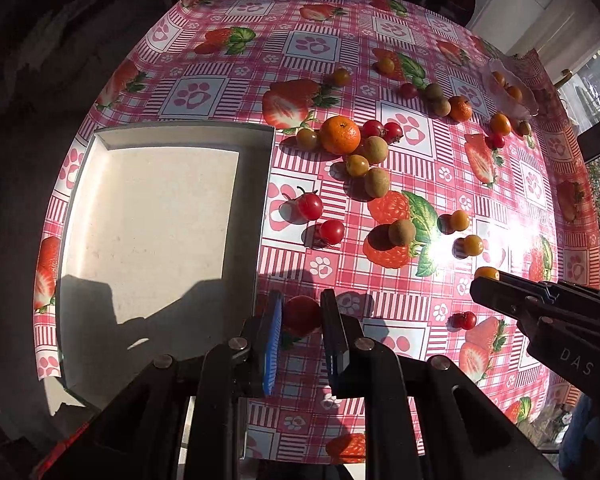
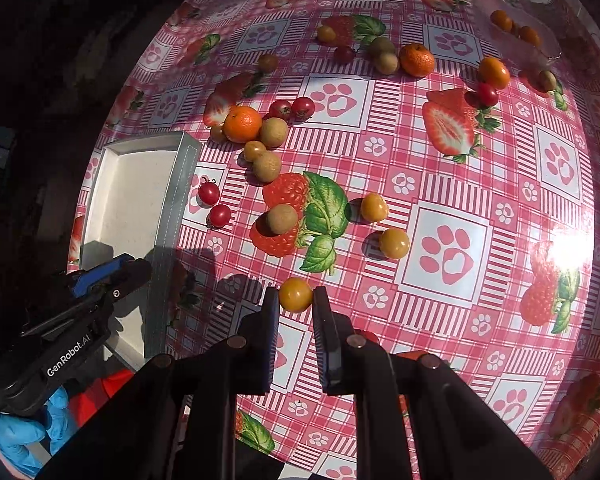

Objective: Organize fruits
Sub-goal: 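Carry both tomatoes over the white tray and open both grippers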

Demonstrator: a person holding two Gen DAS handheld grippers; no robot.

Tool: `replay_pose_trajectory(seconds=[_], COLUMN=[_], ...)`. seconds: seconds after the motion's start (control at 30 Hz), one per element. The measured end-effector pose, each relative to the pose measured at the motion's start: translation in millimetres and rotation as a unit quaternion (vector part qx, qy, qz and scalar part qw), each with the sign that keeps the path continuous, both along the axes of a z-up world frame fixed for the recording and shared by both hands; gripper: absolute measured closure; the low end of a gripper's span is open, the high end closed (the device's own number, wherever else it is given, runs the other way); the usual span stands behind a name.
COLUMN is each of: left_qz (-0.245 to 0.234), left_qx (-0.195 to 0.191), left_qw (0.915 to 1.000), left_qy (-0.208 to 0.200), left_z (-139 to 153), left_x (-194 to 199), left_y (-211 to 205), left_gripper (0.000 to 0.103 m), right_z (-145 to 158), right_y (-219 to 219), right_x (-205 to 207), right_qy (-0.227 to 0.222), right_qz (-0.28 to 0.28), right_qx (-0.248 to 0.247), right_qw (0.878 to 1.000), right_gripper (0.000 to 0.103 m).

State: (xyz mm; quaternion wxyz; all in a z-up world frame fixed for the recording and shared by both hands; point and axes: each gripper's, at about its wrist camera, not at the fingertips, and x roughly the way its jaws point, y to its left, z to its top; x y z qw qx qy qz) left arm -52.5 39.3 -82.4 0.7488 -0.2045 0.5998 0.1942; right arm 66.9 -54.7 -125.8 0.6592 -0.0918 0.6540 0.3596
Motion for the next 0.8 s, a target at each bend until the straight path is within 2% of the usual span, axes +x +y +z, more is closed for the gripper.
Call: replay_pose_trajectory(seconds=[0.2, 0.43, 0.6, 0.7, 0.8], left_qz=[0.039, 0.077, 0.073, 0.064, 0.059], left_qx=[0.035, 0.062, 0.055, 0.056, 0.042], left_qw=[0.9986, 0.9947, 0.9949, 0.9952, 0.9958], left_qy=[-0.001, 0.026, 0.042, 0.049, 0.055], left_z=[7, -21, -48, -58, -69], left_x=[-26, -32, -26, -24, -25], left_y=[59, 126, 149, 153, 155], left_gripper=[0.083, 0.083, 0.083, 0.083, 0.083], right_z=[9, -3, -26, -40, -53], right_y=[65, 151, 197, 213, 221], right_x=[-18, -36, -40, -40, -40], right_qy=[-0.003, 0.000, 0.005, 0.007, 0.010], right_qz=[0.047, 0.095, 0.109, 0.112, 0.113], right_qx=[0.021, 0.025, 0.004, -0.014, -0.032], right_qw=[0.999, 0.995, 0.994, 0.994, 0.993], right_gripper=[0.085, 0.085, 0.085, 0.085, 0.084])
